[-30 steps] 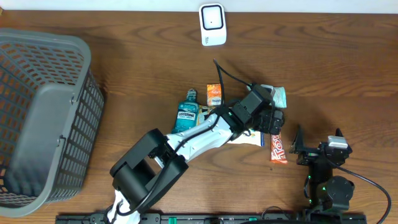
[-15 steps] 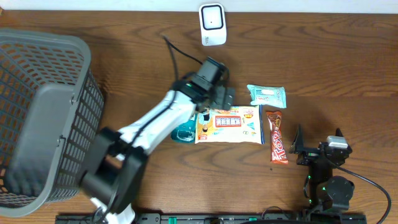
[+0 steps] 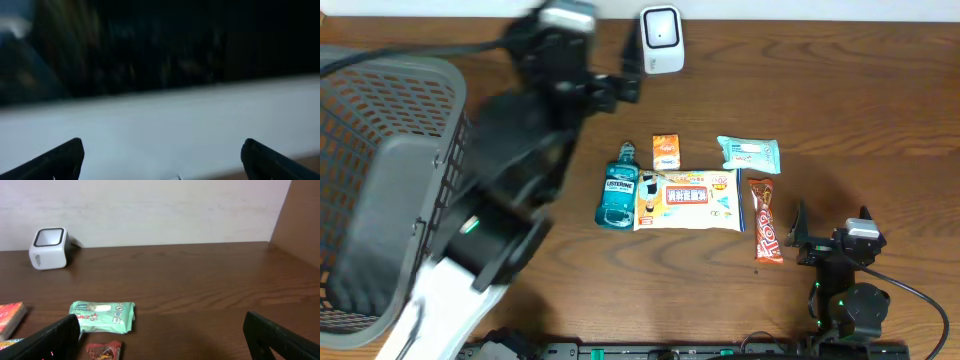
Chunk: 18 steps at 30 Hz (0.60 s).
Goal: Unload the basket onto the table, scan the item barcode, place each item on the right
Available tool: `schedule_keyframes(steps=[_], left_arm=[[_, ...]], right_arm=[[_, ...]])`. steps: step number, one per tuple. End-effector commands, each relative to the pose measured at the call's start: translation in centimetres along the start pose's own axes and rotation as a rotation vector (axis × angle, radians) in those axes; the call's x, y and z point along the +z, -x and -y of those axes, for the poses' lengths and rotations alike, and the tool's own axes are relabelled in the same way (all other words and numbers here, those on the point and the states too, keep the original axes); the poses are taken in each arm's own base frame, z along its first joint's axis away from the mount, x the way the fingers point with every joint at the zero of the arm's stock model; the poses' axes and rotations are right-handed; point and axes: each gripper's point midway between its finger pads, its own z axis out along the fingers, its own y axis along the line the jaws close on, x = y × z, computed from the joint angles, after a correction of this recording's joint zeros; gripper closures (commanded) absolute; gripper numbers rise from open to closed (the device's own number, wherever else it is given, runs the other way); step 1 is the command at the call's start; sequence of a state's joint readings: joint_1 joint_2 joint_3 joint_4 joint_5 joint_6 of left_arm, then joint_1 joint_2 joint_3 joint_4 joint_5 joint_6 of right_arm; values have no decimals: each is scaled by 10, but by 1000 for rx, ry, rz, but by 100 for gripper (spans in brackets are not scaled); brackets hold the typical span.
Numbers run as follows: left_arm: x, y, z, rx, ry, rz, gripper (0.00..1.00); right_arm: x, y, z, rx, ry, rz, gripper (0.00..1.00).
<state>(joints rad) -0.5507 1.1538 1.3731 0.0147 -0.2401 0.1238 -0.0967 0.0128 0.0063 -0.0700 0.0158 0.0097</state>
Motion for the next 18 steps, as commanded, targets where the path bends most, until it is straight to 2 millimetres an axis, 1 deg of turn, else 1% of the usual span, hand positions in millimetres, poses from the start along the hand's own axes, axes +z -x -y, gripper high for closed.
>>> schedule_keyframes(steps=[1, 3, 5, 9, 14, 18], left_arm=[[-24, 21, -25, 197, 82, 24, 0], [-35, 16, -35, 251, 118, -19, 0], [-44, 3, -43, 310, 143, -90, 0], [-54, -39, -52, 459, 145, -278, 0], [-56, -45, -49, 468, 112, -275, 0], [-62, -54, -36, 453, 29, -269, 0]], right_arm=[[0, 0, -1, -16, 3, 0, 1], [0, 0, -1, -16, 3, 0, 1], [0, 0, -1, -16, 3, 0, 1], [0, 0, -1, -16, 3, 0, 1], [0, 0, -1, -16, 3, 0, 1], [0, 0, -1, -16, 3, 0, 1]])
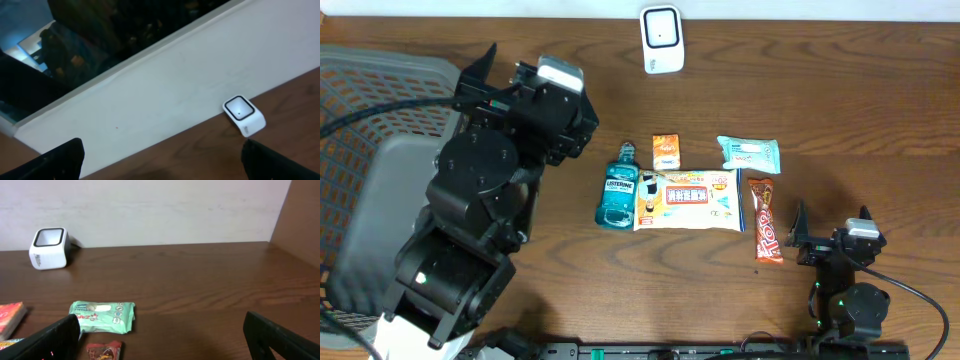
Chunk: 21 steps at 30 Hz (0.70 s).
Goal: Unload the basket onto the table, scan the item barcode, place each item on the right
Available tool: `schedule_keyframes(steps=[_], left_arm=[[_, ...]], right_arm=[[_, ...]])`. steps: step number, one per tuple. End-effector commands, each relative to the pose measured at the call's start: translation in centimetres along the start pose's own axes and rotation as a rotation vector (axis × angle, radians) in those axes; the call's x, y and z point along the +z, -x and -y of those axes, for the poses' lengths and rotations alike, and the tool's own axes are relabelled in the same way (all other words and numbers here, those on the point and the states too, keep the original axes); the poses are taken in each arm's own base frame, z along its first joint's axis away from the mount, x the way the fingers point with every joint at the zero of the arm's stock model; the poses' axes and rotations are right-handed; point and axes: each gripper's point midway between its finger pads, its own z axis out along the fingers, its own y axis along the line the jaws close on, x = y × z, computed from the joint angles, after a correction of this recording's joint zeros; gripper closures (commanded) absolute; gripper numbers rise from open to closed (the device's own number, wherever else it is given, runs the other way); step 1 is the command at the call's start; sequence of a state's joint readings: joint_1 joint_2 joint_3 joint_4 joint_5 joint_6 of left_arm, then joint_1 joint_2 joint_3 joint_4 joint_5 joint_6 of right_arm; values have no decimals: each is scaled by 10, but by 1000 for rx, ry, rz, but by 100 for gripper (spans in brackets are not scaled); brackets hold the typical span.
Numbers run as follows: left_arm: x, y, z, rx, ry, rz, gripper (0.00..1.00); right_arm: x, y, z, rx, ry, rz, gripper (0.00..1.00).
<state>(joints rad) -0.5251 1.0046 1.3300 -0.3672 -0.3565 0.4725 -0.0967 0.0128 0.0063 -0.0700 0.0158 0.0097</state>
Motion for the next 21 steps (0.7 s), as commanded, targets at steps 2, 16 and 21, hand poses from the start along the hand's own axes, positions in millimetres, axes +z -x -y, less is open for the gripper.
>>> schedule_keyframes(steps=[2, 16, 21], left_arm=[[-14, -7, 9, 18, -64, 35, 0], [-96, -30, -26, -182, -57, 211, 0], [-109, -24, -26, -185, -70, 254, 0]], right_arm=[[0, 0, -1, -16, 3, 0, 1], [-1, 0, -14, 86, 77, -1, 1], [-10, 4, -59, 693, 337, -104, 1]])
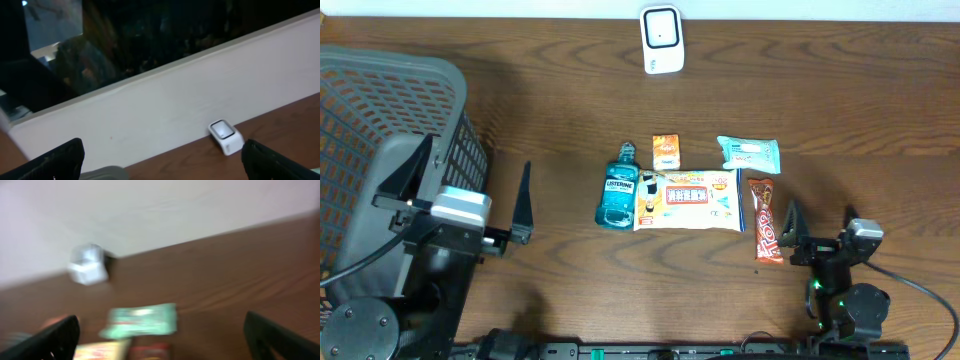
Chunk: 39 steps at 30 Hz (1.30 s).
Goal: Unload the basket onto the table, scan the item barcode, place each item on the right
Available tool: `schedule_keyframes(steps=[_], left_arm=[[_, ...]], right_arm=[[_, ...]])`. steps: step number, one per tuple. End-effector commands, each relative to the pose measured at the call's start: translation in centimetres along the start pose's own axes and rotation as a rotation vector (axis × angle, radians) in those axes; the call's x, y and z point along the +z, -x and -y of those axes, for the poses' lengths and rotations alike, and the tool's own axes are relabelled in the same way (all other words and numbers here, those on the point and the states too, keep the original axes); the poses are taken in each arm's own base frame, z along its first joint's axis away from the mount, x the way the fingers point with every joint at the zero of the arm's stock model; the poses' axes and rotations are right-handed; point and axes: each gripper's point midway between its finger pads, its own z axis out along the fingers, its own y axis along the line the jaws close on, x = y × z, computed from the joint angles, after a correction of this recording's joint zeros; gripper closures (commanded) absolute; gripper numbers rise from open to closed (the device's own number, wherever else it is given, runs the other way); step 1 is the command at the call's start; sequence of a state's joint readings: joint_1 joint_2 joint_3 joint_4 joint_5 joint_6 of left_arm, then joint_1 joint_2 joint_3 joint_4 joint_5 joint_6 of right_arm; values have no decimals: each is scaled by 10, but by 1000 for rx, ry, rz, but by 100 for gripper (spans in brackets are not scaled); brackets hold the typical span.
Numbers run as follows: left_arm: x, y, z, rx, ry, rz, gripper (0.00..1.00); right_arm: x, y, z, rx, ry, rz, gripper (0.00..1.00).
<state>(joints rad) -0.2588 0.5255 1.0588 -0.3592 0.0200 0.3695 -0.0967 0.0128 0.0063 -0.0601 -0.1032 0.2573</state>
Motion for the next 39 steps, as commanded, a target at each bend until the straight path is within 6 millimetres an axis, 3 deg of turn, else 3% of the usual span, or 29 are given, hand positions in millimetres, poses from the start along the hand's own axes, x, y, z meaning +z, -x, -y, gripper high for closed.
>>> schedule_keyframes(steps=[1, 6, 10, 13, 20, 28, 35, 39], left_arm=[[-3, 3, 6, -34, -38, 20, 0], [-3, 7, 8, -35, -49, 39, 0], [-4, 11, 9, -35, -57, 53, 0], [-4, 12, 9, -35, -59, 57, 0], [-21, 22, 5, -134, -56, 106, 0], [-54, 40, 0, -152, -36, 203, 0], [-85, 83, -13, -141, 5, 382, 0], [-95, 94, -16, -148, 10, 406, 0]], right_arm=[[-8, -10, -50, 536, 268, -138, 1], [-31, -22, -96, 767, 504, -369, 1], [-37, -25, -104, 770, 548, -409, 1], [-54, -30, -122, 790, 661, -518, 1], [-60, -31, -127, 783, 696, -545, 1], [-67, -31, -133, 762, 743, -569, 1], [-68, -42, -132, 680, 752, -575, 1], [-64, -47, -128, 665, 729, -579, 1]])
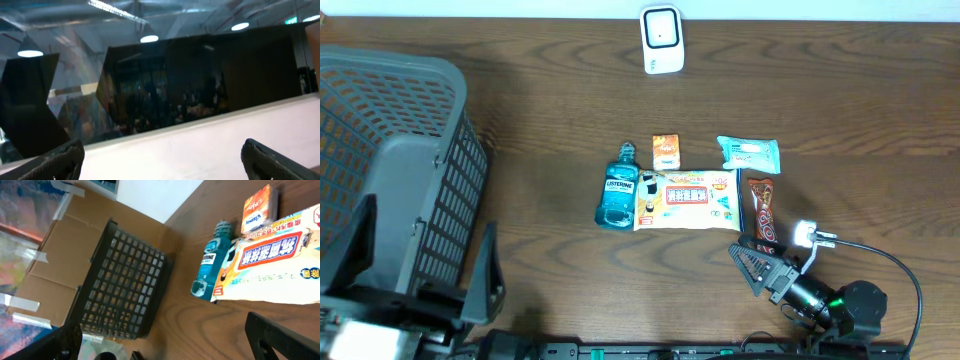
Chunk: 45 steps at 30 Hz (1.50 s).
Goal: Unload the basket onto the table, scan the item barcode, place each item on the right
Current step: 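Reach the right gripper to the snack bag and grasp its edge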
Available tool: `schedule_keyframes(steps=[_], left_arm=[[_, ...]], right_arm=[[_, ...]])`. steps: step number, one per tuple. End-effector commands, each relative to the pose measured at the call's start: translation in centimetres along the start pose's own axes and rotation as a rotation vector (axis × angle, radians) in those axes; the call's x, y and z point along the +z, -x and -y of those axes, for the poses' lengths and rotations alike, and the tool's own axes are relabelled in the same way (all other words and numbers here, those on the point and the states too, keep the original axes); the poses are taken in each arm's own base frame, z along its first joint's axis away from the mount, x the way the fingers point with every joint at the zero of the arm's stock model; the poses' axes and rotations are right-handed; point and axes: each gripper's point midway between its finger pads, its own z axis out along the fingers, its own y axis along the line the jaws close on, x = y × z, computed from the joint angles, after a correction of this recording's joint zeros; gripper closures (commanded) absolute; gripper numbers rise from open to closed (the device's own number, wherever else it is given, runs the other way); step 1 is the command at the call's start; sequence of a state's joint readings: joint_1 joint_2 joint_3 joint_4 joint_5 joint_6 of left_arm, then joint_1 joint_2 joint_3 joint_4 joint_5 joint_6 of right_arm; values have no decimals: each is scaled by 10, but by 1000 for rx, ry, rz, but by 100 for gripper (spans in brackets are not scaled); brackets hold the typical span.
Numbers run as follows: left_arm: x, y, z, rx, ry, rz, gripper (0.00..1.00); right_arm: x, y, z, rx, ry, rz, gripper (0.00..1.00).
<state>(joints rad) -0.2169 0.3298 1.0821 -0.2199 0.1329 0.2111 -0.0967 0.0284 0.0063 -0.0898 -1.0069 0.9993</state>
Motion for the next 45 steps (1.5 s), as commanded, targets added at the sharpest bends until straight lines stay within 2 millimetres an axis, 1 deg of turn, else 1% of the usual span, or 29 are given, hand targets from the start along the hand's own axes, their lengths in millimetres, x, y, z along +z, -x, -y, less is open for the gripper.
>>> schedule_keyframes(steps=[1, 6, 8, 10, 12, 15, 17, 19, 21, 23, 24, 25, 27, 29, 30, 32, 34, 35, 37, 39, 41, 42, 45], left_arm=[[-10, 18, -2, -21, 4, 33, 0], [-23, 20, -1, -123, 3, 38, 0], [-31, 24, -2, -124, 18, 54, 0], [-39, 24, -3, -113, 37, 62, 0], [-49, 22, -4, -101, 60, 65, 0], [-57, 17, -4, -87, 84, 73, 0], [-61, 11, -4, -79, 100, 70, 0], [-64, 5, -3, -73, 111, 67, 0], [-67, 0, -3, -67, 121, 70, 0], [-71, -2, -2, -65, 123, 78, 0], [-73, -2, -2, -64, 124, 83, 0], [-75, -1, -2, -63, 124, 87, 0], [-78, 1, -1, -61, 125, 99, 0], [-83, 3, 0, -60, 125, 109, 0], [-84, 3, 0, -60, 125, 110, 0], [-84, 4, 0, -60, 124, 112, 0], [-84, 4, 0, -60, 124, 111, 0], [-84, 4, 0, -60, 125, 111, 0], [-84, 4, 0, -60, 125, 111, 0], [-84, 4, 0, -60, 125, 111, 1], [-84, 4, 0, -60, 125, 112, 1], [-84, 4, 0, -60, 125, 111, 1], [-84, 4, 0, -60, 125, 112, 0]], right_arm=[[2, -2, 8, -40, -23, -15, 1], [5, 1, 31, 4, -116, -5, 1], [5, 3, 41, 19, -166, -7, 1], [5, 8, 46, 20, -219, -11, 1], [3, 21, 51, 48, -311, 9, 1], [2, 40, 53, 103, -421, 47, 1], [3, 51, 55, 195, -496, 87, 1], [7, 56, 59, 266, -542, 115, 1], [12, 52, 66, 372, -588, 137, 1], [18, 41, 72, 481, -619, 135, 1], [22, 32, 75, 535, -639, 124, 1], [23, 29, 77, 557, -650, 124, 1], [28, 18, 82, 665, -681, 127, 1], [35, 10, 83, 765, -680, 122, 1], [42, 8, 79, 782, -660, 102, 1], [55, 7, 73, 756, -617, 72, 1], [64, 9, 74, 720, -612, 88, 1], [67, 11, 79, 697, -632, 117, 1], [67, 7, 95, 733, -698, 179, 1], [68, -8, 109, 833, -763, 193, 1], [75, -19, 118, 866, -787, 179, 1], [81, -22, 122, 866, -785, 169, 1], [98, -26, 130, 855, -758, 158, 1]])
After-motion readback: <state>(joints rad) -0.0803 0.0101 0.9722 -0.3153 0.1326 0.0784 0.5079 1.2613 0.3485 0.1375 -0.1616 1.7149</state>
